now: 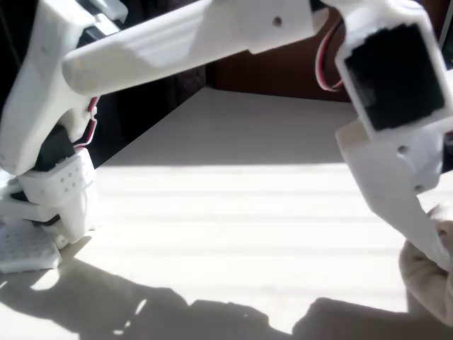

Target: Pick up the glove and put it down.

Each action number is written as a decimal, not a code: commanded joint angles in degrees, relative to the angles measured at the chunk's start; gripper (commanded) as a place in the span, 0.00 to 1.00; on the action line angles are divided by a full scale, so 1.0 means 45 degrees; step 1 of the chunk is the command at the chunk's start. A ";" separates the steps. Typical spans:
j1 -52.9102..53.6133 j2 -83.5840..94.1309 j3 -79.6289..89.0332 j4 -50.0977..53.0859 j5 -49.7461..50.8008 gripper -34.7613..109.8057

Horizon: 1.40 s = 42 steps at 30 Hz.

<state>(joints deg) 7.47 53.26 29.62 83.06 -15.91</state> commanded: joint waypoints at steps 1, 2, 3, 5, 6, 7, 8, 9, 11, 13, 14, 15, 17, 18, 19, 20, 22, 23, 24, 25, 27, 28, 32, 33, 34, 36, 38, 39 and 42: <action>0.0938 0.0938 -0.0176 0.0332 -0.0195 0.24; 0.1152 0.0879 -0.0137 0.0371 -0.0195 0.24; 0.1348 0.0742 -0.0059 0.0391 -0.0195 0.24; 0.1758 0.0293 0.0156 0.0391 -0.0195 0.24; 0.1953 0.0098 0.0254 0.0410 -0.0195 0.24; 0.2148 -0.0039 0.0371 0.0410 -0.0215 0.24; 0.2266 -0.0156 0.0449 0.0410 -0.0215 0.24; 0.2363 -0.0234 0.0527 0.0391 -0.0234 0.24; 0.2480 -0.0488 0.0547 0.0391 -0.0410 0.24; 0.2500 -0.1035 0.0547 0.0391 -0.0664 0.24; 0.2500 -0.1328 0.0547 0.0391 -0.0781 0.24; 0.2500 -0.1582 0.0547 0.0391 -0.0840 0.24; 0.2500 -0.1973 0.0547 0.0391 -0.0859 0.24; 0.2500 -0.2168 0.0547 0.0391 -0.0859 0.24; 0.2500 -0.2363 0.0547 0.0391 -0.0859 0.24; 0.2480 -0.2559 0.0547 0.0410 -0.0859 0.24; 0.2480 -0.2891 0.0547 0.0410 -0.0859 0.24; 0.2480 -0.3008 0.0547 0.0410 -0.0859 0.24; 0.2480 -0.3047 0.0547 0.0410 -0.0859 0.24; 0.2480 -0.3027 0.0547 0.0410 -0.0859 0.24; 0.2480 -0.2949 0.0469 0.0410 -0.0859 0.24; 0.2480 -0.2930 0.0410 0.0410 -0.0859 0.24; 0.2383 -0.2910 0.0391 0.0430 -0.0859 0.27; 0.2344 -0.2891 0.0391 0.0430 -0.0859 0.28; 0.2324 -0.2793 0.0391 0.0469 -0.0859 0.30; 0.2324 -0.2422 0.0449 0.0703 -0.0840 0.35; 0.2324 -0.2148 0.0488 0.0957 -0.0840 0.39; 0.2324 -0.2051 0.0488 0.1055 -0.0840 0.40; 0.2324 -0.1641 0.0488 0.1309 -0.0840 0.42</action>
<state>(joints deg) 18.02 40.43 32.43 87.98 -19.34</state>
